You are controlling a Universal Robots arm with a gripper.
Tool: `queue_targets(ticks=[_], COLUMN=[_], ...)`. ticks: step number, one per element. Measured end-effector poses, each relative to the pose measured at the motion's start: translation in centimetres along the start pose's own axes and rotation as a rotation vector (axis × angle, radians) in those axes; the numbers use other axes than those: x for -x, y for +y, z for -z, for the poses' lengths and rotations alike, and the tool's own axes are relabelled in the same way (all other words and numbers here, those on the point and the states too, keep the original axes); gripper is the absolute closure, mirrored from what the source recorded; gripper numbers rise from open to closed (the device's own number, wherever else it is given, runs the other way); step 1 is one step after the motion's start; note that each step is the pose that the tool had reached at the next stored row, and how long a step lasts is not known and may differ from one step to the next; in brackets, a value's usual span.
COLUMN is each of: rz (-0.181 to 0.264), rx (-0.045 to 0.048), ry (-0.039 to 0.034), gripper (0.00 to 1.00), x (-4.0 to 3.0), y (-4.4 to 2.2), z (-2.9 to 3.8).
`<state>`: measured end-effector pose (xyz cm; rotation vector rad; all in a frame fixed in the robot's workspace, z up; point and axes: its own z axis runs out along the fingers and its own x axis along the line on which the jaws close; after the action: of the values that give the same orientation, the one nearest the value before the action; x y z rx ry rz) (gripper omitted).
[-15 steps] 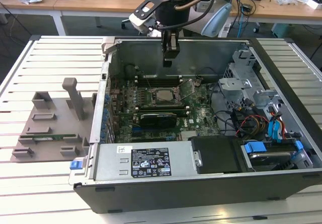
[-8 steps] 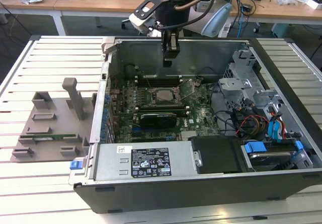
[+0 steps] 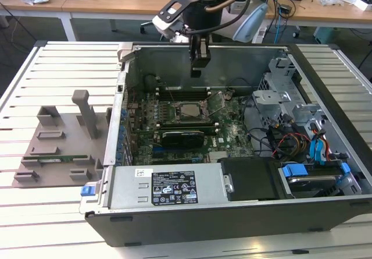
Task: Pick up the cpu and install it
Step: 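Close the cpu cover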
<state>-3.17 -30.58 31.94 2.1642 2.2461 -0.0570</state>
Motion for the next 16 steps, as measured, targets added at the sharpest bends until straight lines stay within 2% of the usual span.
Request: queue_targets(ticks=[6,8,9,11,12,16], rz=[0.0,0.0,0.0,0.0,0.0,0.0], rx=[0.0,0.0,-0.0002,-0.0028,-0.0035,-0.005], ry=[0.0001,0.0,0.0001,0.0002,0.0002,0.0002], gripper=[0.89,0.89,0.89,0.89,0.89,0.89], x=[0.06,0.09,0.13,0.23,0.25,0.3], y=[1.62,2.46,3.47,6.26,6.83,8.2], z=[0.0,0.01,0.01,-0.04,-0.05,-0.08])
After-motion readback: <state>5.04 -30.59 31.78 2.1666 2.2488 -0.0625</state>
